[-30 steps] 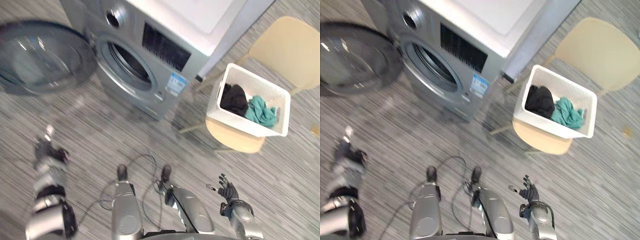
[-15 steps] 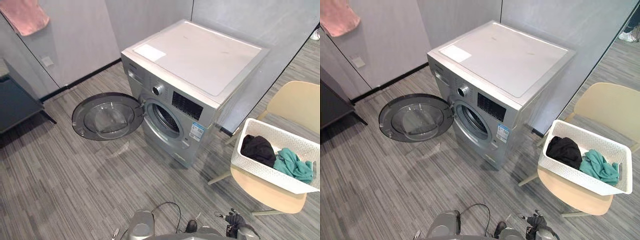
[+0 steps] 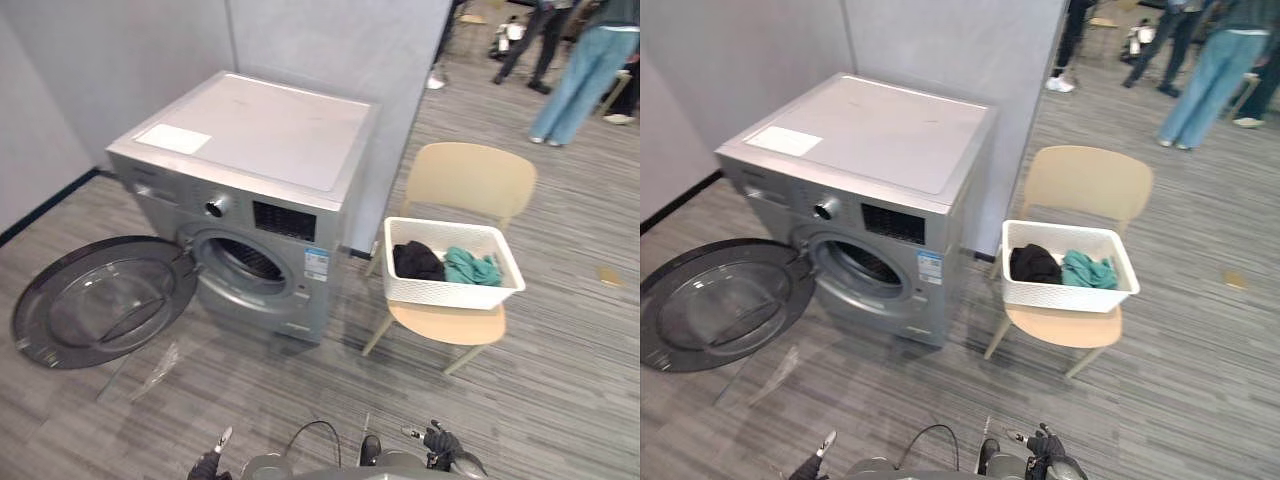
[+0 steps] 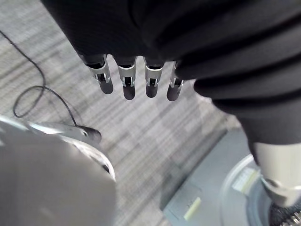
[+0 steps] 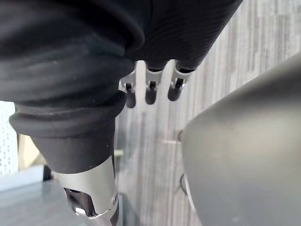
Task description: Pick up the laundry basket with both hands and put the clothes into the washing machine.
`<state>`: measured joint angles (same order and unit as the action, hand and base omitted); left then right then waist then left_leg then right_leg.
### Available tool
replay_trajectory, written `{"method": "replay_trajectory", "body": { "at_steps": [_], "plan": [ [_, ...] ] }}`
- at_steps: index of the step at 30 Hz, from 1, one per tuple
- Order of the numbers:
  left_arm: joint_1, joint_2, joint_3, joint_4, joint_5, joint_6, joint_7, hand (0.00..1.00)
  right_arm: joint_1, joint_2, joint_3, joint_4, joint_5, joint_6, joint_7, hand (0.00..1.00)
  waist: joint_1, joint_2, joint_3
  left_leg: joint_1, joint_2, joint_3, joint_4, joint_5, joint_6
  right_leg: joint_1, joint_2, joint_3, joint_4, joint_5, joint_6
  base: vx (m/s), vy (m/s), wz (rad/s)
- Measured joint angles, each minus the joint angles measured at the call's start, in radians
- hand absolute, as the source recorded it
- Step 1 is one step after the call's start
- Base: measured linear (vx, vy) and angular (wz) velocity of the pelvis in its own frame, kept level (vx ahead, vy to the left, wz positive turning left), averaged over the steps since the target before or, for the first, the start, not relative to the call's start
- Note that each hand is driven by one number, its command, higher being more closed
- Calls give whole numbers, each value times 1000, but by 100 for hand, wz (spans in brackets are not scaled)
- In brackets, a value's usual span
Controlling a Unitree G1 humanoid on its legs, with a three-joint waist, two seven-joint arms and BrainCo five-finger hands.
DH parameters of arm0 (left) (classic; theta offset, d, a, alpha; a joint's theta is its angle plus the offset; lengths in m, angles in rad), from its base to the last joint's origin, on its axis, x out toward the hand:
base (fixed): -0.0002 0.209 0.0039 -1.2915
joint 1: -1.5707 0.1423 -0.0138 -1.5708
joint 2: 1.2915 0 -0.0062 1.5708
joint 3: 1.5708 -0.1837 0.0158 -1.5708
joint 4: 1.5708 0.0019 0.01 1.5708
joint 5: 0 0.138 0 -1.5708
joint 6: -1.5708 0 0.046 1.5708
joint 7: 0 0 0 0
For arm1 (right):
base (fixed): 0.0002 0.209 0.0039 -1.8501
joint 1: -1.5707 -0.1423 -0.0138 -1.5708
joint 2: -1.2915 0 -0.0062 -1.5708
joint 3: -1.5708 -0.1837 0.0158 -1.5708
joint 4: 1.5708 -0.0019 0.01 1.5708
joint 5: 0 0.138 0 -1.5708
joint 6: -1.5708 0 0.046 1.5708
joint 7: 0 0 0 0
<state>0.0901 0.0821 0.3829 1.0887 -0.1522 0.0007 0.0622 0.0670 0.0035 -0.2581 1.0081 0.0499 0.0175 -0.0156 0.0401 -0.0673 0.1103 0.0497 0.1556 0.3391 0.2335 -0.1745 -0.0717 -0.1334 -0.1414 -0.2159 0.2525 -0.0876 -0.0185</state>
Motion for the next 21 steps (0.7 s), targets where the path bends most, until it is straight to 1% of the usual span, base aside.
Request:
{"method": "replay_trajectory", "body": {
  "at_steps": [2,3,4,5,6,7,8,9,10,11,12,13,14,15,16,17,18,19,20,21],
  "plan": [
    [-17,0,0,0,-1,0,11,0,4,-7,0,8,-2,-3,-2,0,-9,1,-1,20,0,11,11,-6,-9,-1,-3,-6,-1,55,15,43,17,-61],
    [-27,-7,-7,0,-3,-5,12,0,-4,-14,-2,24,-1,-8,-2,0,-17,4,-2,23,8,17,0,-6,-10,-10,-5,-11,-11,58,21,1,-48,-53],
    [-35,-19,-29,-2,-4,-6,16,0,-16,-18,-20,38,-1,-8,-3,0,-27,11,-1,22,16,36,-25,-3,-9,-15,-25,-63,-5,21,39,-6,-66,-44],
    [-38,-27,-41,-2,-3,-6,16,0,-18,-19,-36,40,0,-7,-3,0,-27,15,-2,19,20,46,-31,3,-14,-33,-40,-76,27,12,23,8,-70,-28],
    [-39,-28,-62,-1,-2,-6,18,0,-24,-25,-75,50,1,-7,-2,0,-26,24,-4,18,28,53,-39,6,-20,-66,-71,-55,108,4,17,40,-71,-18],
    [-37,-23,-76,-1,0,-6,20,0,-24,-33,-90,69,-3,-7,-1,0,-27,29,-8,22,38,52,-44,6,-30,-67,-81,-13,120,9,28,94,-129,-22],
    [-18,-10,-91,-1,1,-7,25,0,-21,-40,-90,95,-12,2,-1,0,-22,16,-19,28,38,46,-50,1,-52,-53,-91,37,83,44,71,130,-208,-8],
    [-14,4,-95,1,-2,-7,26,0,-22,-40,-97,116,-14,6,0,0,-24,2,-27,28,38,37,-51,3,-70,-31,-95,50,40,42,166,147,-223,-1],
    [-13,1,-102,5,1,-6,25,0,-25,-52,-110,128,-14,11,1,0,-24,16,-33,30,56,14,-63,10,-82,-19,-72,26,23,44,165,171,-225,17],
    [-9,-13,-105,11,8,-6,24,0,-28,-72,-122,147,-24,10,1,0,-26,42,-37,36,75,-27,-95,23,-101,-9,-41,5,8,34,157,177,-192,17],
    [-9,-21,-104,12,8,-6,23,0,-29,-79,-130,151,-25,12,1,0,-27,54,-37,35,89,-36,-104,32,-115,-8,-25,-4,10,27,148,168,-197,18],
    [-10,-33,-103,12,9,-6,23,0,-33,-92,-136,155,-29,13,1,0,-26,72,-39,35,117,-41,-111,42,-131,-10,4,-16,30,4,132,190,-274,16],
    [-9,-31,-94,17,10,-6,22,0,-33,-93,-137,155,-35,12,0,0,-26,78,-36,25,144,-73,-84,52,-149,-9,21,-33,55,-31,114,143,-246,18],
    [-10,-28,-78,20,10,-6,21,0,-32,-90,-134,155,-41,12,0,0,-28,68,-33,1,157,-109,-21,56,-156,-8,24,-39,75,-59,109,152,-322,21],
    [-10,-28,-56,16,7,-9,19,0,-34,-90,-124,155,-45,11,0,0,-26,62,-29,-48,173,-157,86,59,-153,7,31,-47,81,-82,103,117,-275,22],
    [-10,-28,-28,-6,4,-10,10,0,-42,-96,-107,161,-50,10,-1,0,-24,65,-8,-129,195,-235,276,83,-118,43,42,-57,78,-95,86,114,-267,12],
    [-10,-26,-16,-20,4,-9,8,0,-43,-101,-92,164,-51,9,-1,0,-24,64,4,-169,199,-274,373,113,-74,61,53,-55,76,-99,78,115,-207,-9],
    [-9,-13,-18,-26,-9,-9,8,0,-64,-110,-61,169,-51,8,-2,0,-13,51,36,-246,193,-345,524,191,-23,97,60,-39,68,-102,68,136,-146,-35],
    [-3,-11,-18,-20,-27,-6,10,0,-79,-114,-57,178,-52,5,-4,0,0,54,44,-299,172,-381,616,168,-47,114,62,-29,56,-101,60,137,-123,-40],
    [5,-15,-18,-19,-35,-6,11,0,-81,-119,-60,183,-52,3,-5,0,1,55,44,-319,162,-383,630,148,-56,122,62,-26,45,-100,59,166,-84,-26]
  ]
}}
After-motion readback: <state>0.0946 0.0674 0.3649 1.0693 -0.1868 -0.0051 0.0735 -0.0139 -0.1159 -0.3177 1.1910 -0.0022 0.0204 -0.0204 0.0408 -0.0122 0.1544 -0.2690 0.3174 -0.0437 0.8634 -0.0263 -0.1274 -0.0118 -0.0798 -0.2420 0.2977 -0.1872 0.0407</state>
